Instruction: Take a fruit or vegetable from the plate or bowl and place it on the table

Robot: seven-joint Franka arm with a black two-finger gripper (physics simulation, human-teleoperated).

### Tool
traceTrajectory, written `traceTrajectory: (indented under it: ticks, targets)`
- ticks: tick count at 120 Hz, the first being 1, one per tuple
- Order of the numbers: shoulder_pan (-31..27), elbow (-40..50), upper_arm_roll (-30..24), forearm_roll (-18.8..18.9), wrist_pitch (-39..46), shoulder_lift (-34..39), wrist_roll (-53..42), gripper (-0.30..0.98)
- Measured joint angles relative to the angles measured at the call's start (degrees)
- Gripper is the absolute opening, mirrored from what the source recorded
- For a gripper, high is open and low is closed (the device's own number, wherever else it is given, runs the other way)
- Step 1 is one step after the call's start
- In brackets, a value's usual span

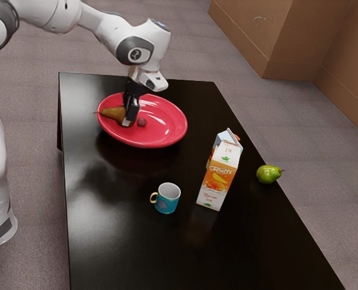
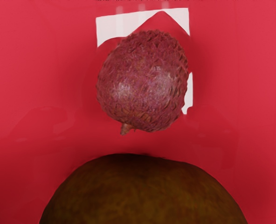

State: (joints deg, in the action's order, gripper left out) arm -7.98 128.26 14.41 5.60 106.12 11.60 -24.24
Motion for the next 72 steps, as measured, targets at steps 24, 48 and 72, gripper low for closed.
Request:
traceTrajectory:
  ticks: [24, 48, 72]
  targets:
    - [0.0, -0.3, 0.0, -0.1, -0.2, 0.1, 1.3, 0.33]
    - [0.0, -2.2, -0.6, -0.3, -3.1, 2.6, 3.7, 0.36]
    - [0.1, -5.1, -6.3, -1.4, -9.2, 9.2, 6.1, 0.37]
